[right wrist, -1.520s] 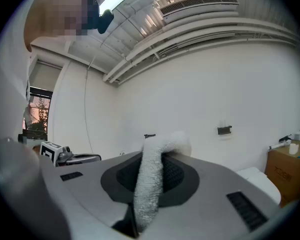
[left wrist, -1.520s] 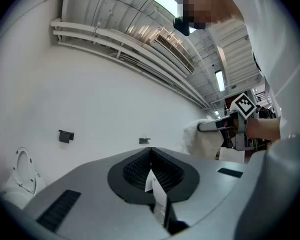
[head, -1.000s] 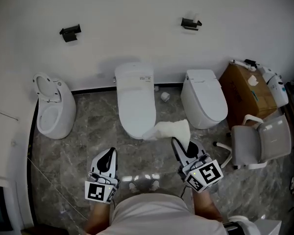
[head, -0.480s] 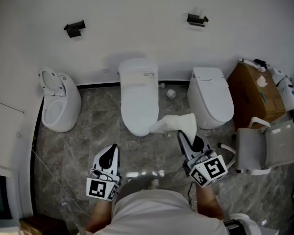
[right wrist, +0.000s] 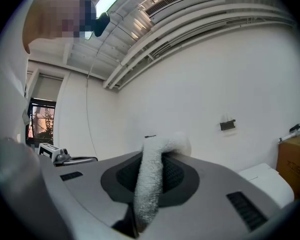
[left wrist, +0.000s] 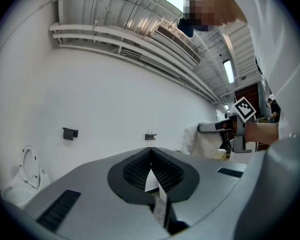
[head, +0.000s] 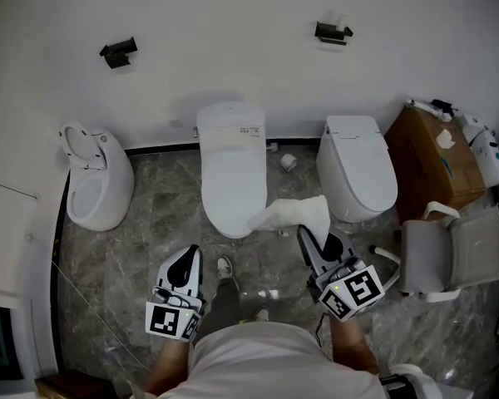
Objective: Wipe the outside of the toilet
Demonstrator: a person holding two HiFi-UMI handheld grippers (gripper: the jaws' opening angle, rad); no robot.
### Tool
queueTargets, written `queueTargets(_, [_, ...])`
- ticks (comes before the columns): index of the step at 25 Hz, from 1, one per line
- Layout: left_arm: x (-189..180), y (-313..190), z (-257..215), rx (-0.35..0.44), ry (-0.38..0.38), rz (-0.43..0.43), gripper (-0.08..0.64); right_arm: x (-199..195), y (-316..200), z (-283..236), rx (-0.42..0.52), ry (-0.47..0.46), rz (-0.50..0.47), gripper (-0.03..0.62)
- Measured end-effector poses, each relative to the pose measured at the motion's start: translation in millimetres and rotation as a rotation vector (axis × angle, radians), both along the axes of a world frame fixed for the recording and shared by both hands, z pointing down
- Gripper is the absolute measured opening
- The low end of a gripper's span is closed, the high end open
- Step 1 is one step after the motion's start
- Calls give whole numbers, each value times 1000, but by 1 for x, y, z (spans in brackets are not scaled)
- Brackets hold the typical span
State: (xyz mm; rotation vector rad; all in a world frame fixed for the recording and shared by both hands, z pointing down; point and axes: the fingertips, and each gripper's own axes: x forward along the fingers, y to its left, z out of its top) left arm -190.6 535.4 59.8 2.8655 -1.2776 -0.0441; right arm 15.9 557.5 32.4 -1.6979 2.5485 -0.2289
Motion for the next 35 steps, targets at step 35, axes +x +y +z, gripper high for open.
queueTargets(35, [4, -389, 1, -36, 142, 147, 18, -46, -346, -1, -102, 53, 59, 71])
